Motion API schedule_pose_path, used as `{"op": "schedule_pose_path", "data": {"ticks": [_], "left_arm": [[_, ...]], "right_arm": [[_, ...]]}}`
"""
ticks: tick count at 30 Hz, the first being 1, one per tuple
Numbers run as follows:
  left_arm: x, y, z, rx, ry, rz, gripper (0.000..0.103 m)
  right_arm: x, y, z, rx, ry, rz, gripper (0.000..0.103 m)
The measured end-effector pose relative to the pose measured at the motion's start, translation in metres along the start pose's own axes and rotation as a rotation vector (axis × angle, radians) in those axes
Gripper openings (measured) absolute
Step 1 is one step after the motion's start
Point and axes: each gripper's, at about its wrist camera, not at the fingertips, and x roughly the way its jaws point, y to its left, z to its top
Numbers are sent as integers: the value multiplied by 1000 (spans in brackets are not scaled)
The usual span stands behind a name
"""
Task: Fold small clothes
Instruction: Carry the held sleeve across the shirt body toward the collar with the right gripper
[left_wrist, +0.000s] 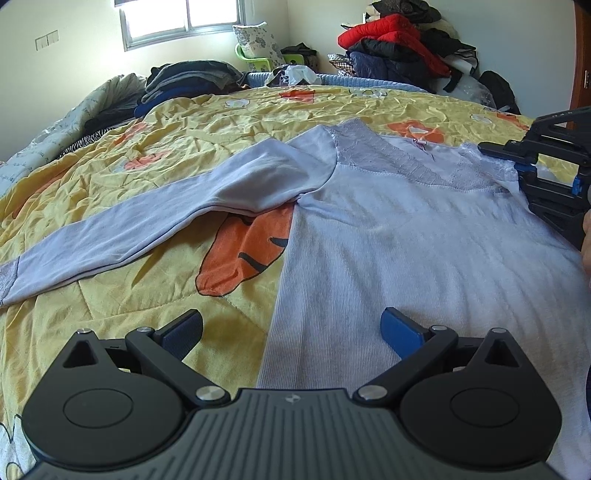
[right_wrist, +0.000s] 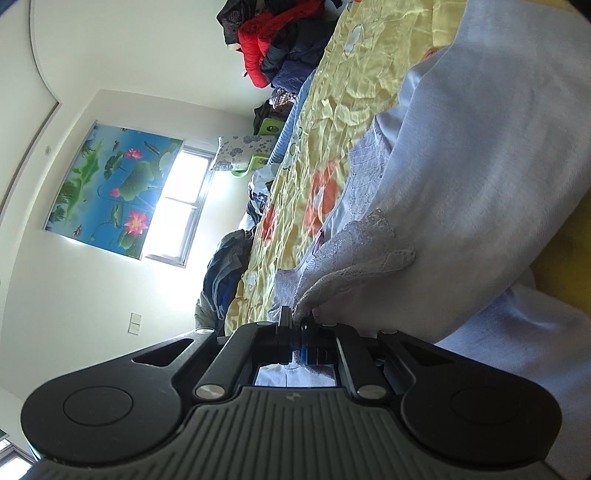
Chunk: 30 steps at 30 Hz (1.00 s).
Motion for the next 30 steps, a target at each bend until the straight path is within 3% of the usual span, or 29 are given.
{"op": "schedule_pose_path", "data": {"ticks": [30], "left_arm": [[2, 8, -9, -49, -45, -40, 103]], "right_arm": [[56, 17, -21, 27, 95, 15, 11]]}}
